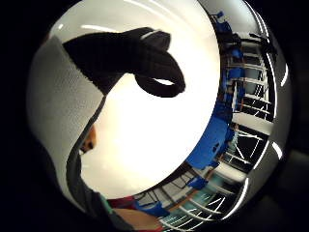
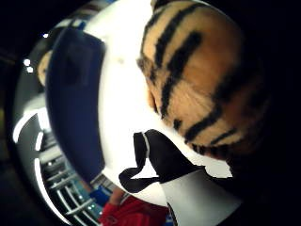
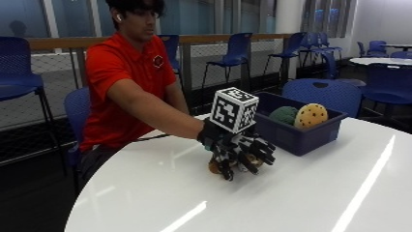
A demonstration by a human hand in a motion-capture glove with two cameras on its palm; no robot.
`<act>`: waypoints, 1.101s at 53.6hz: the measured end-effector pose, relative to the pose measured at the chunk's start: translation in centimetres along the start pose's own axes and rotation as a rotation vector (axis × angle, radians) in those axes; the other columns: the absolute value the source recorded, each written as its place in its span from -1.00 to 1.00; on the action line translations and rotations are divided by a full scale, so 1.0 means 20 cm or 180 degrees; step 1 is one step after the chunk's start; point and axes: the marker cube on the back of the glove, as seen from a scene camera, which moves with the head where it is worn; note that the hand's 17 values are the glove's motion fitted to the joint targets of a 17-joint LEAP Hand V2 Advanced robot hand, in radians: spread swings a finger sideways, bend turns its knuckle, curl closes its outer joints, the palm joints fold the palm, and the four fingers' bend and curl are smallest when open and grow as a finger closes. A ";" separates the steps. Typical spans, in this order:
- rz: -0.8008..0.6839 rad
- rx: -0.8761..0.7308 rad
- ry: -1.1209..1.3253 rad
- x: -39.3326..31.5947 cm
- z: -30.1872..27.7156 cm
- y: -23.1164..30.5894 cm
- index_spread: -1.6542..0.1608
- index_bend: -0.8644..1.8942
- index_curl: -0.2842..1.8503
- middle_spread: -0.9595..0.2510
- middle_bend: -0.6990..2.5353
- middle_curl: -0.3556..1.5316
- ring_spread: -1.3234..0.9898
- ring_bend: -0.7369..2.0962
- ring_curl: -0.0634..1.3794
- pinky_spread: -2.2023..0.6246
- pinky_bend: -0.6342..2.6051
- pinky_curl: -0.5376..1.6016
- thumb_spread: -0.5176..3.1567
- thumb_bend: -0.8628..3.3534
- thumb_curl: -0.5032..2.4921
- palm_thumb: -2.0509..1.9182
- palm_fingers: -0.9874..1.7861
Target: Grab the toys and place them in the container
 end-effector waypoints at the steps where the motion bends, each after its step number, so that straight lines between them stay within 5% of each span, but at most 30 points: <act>1: -0.0018 -0.0008 -0.0001 0.00 0.01 0.00 0.44 -0.33 -0.54 0.49 -0.50 -0.35 0.19 -0.35 -0.56 0.65 0.19 -0.11 -0.18 -0.61 -0.50 0.02 -0.46; 10: -0.0173 -0.0050 0.0007 -0.04 0.04 -0.03 0.43 -0.34 -0.59 0.49 -0.50 -0.38 0.18 -0.24 -0.50 0.61 0.23 -0.11 -0.15 -0.60 -0.48 0.04 -0.40; 19: -0.0318 -0.0025 0.0137 -0.06 0.04 -0.03 0.40 -0.33 -0.64 0.42 -0.46 -0.37 0.05 0.08 -0.33 0.54 0.22 -0.12 -0.10 -0.59 -0.47 0.08 -0.28; 24: -0.0383 0.0071 0.0023 -0.07 0.05 -0.03 0.37 -0.31 -0.65 0.33 -0.38 -0.33 -0.05 0.16 -0.31 0.46 0.20 -0.15 -0.08 -0.59 -0.46 0.09 -0.15; 25: -0.0389 0.0090 -0.0008 -0.07 0.06 -0.03 0.35 -0.34 -0.67 0.28 -0.36 -0.32 -0.08 0.21 -0.29 0.40 0.26 -0.13 -0.07 -0.59 -0.46 0.09 0.00; 40: -0.0468 0.0299 -0.0173 -0.11 0.07 0.01 0.33 -0.27 -0.69 -0.01 -0.22 -0.20 -0.23 0.24 -0.27 0.26 0.25 -0.13 -0.01 -0.55 -0.40 0.22 0.26; 59: -0.0625 0.0360 -0.0176 -0.20 -0.06 0.14 0.36 -0.17 -0.59 -0.11 -0.18 -0.10 -0.27 0.18 -0.27 0.23 0.08 -0.16 -0.25 -0.54 -0.25 0.35 0.45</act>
